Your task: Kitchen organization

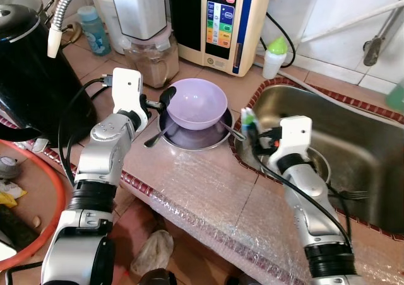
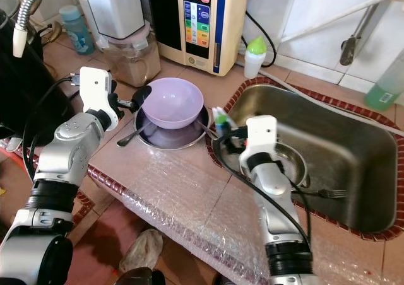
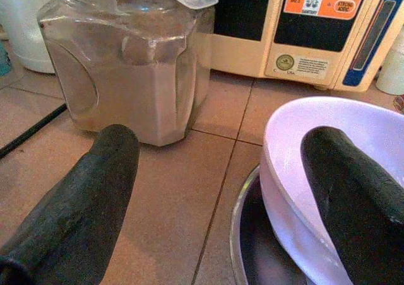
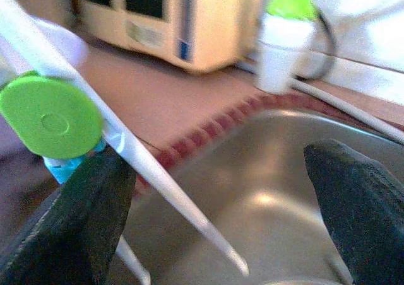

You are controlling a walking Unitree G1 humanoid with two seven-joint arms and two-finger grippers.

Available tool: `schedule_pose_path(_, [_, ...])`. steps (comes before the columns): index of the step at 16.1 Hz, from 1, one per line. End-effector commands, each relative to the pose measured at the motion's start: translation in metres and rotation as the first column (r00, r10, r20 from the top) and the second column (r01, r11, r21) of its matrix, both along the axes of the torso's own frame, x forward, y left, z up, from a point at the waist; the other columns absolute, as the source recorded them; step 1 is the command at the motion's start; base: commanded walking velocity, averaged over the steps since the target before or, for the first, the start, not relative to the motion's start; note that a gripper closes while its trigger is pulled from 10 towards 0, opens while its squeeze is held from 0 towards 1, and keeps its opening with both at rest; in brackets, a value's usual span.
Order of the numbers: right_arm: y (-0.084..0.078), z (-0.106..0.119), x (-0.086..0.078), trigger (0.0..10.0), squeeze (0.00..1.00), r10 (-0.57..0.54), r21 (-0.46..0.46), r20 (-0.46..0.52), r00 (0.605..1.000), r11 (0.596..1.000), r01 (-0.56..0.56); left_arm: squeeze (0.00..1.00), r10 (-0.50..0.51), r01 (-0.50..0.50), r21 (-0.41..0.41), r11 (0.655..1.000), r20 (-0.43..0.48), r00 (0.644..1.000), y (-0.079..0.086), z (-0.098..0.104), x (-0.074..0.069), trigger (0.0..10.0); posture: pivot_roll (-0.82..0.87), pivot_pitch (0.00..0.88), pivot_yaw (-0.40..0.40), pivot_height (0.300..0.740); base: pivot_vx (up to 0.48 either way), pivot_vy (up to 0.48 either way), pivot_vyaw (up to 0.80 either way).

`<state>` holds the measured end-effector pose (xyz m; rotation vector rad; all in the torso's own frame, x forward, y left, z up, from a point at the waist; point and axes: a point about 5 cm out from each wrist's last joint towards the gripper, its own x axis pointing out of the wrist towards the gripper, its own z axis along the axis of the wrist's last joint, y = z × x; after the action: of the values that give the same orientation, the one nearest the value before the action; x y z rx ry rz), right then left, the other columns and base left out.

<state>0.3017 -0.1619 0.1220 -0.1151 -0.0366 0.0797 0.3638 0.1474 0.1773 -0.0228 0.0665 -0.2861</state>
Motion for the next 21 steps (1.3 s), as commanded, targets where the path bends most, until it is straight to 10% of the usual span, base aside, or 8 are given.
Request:
schedule_pose_path(1, [-0.014, -0.006, -0.001, 10.0, 0.0, -0.08, -0.025, -0.032, 0.996, 0.997, 0.079, 0.0, -0.004, 0.004, 0.001, 1.0, 0.003, 1.0, -0.002, 0.005, 0.002, 10.0, -0.04, 0.046, 0.043, 0.74, 0.0, 0.0, 0.0])
schedule_pose_path(9, [-0.062, 0.005, 0.024, 10.0, 0.0, -0.253, -0.24, -0.038, 0.967, 0.941, 0.237, 0.0, 0.013, -0.013, 0.001, 1.0, -0.012, 1.0, 0.005, 0.007, 0.002, 10.0, -0.02, 0.046, 0.039, 0.74, 0.0, 0.0, 0.0])
schedule_pose_path(10, [-0.069, -0.013, 0.028, 10.0, 0.93, -0.174, -0.449, -0.174, 0.969, 0.89, 0.079, 0.0, 0.012, -0.012, 0.002, 1.0, -0.013, 1.0, 0.006, 0.007, 0.002, 10.0, -0.01, 0.049, 0.035, 0.74, 0.0, 0.0, 0.0])
schedule_pose_path(12, [-0.079, -0.038, 0.02, 10.0, 1.0, -0.065, -0.672, -0.375, 0.925, 0.706, -0.222, 0.0, 0.001, -0.001, 0.01, 1.0, -0.022, 1.0, 0.007, 0.006, 0.0, 10.0, -0.01, 0.048, 0.033, 0.74, 0.0, 0.0, 0.0])
schedule_pose_path(13, [-0.084, -0.046, 0.015, 10.0, 0.96, -0.049, -0.711, -0.447, 0.893, 0.625, -0.322, 0.0, -0.007, 0.007, 0.015, 1.0, -0.027, 1.0, 0.007, 0.005, -0.001, 10.0, -0.01, 0.048, 0.033, 0.74, 0.0, 0.0, 0.0])
schedule_pose_path(15, [-0.089, -0.051, 0.01, 10.0, 0.0, -0.028, -0.709, -0.528, 0.849, 0.565, -0.423, 0.0, -0.016, 0.016, 0.017, 1.0, -0.034, 0.999, 0.007, 0.005, -0.003, 10.0, 0.0, 0.047, 0.03, 0.74, 0.0, 0.0, 0.0])
schedule_pose_path(20, [-0.069, -0.011, 0.037, 10.0, 0.0, -0.029, -0.586, -0.2, 0.979, 0.805, -0.095, 0.0, -0.045, 0.046, 0.015, 0.999, -0.051, 0.998, 0.009, 0.007, -0.005, 10.0, 0.01, 0.045, 0.032, 0.74, 0.0, 0.0, 0.0])
schedule_pose_path(21, [-0.06, -0.003, 0.038, 10.0, 0.0, -0.036, -0.524, -0.115, 0.993, 0.851, -0.03, 0.0, -0.06, 0.06, 0.01, 0.998, -0.076, 0.995, 0.009, 0.006, -0.005, 3.4, 0.01, 0.046, 0.038, 0.74, 0.0, 0.0, 0.0])
